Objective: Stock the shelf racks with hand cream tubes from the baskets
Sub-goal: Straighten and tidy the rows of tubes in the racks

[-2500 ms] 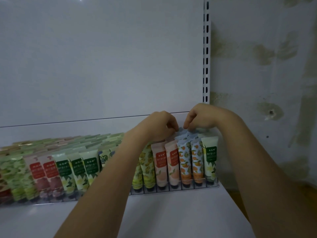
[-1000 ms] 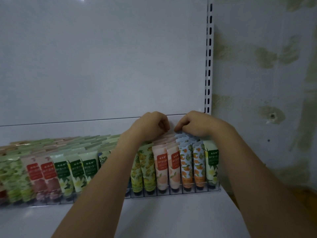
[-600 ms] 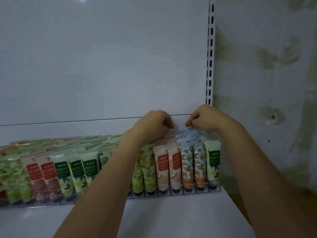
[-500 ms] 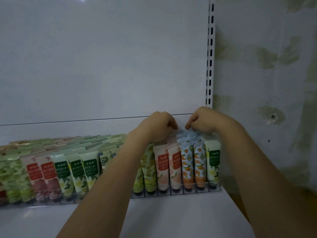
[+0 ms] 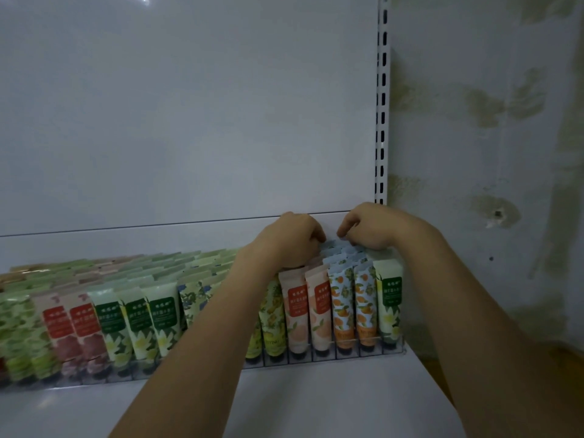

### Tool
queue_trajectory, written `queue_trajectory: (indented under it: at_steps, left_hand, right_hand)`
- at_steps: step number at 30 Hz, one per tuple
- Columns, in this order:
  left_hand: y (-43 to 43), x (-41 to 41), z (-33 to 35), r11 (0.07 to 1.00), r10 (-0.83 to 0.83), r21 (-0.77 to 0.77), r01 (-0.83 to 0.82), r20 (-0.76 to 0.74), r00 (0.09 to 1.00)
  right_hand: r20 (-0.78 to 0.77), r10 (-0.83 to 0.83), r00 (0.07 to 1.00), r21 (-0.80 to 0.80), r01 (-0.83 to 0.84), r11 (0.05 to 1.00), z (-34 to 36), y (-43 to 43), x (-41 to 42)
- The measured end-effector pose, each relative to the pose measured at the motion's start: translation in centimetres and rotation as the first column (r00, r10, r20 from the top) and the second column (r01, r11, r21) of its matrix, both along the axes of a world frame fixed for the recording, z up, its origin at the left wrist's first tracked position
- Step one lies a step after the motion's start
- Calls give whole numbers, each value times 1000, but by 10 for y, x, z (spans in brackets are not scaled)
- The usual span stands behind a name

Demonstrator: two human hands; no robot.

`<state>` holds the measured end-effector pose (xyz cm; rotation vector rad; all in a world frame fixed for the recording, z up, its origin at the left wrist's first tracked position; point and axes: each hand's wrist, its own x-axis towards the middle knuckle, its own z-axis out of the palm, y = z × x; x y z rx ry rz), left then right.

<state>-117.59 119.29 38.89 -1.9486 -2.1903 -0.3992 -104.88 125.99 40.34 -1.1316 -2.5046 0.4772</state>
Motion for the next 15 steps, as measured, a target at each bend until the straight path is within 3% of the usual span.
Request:
queue_trajectory:
  at_steps: [15]
  left_hand:
    - [-13,-6,11,1000,0,-28,3,103,995]
  right_hand:
    - [-38,-172,984,12,173,985,-13,19,-16]
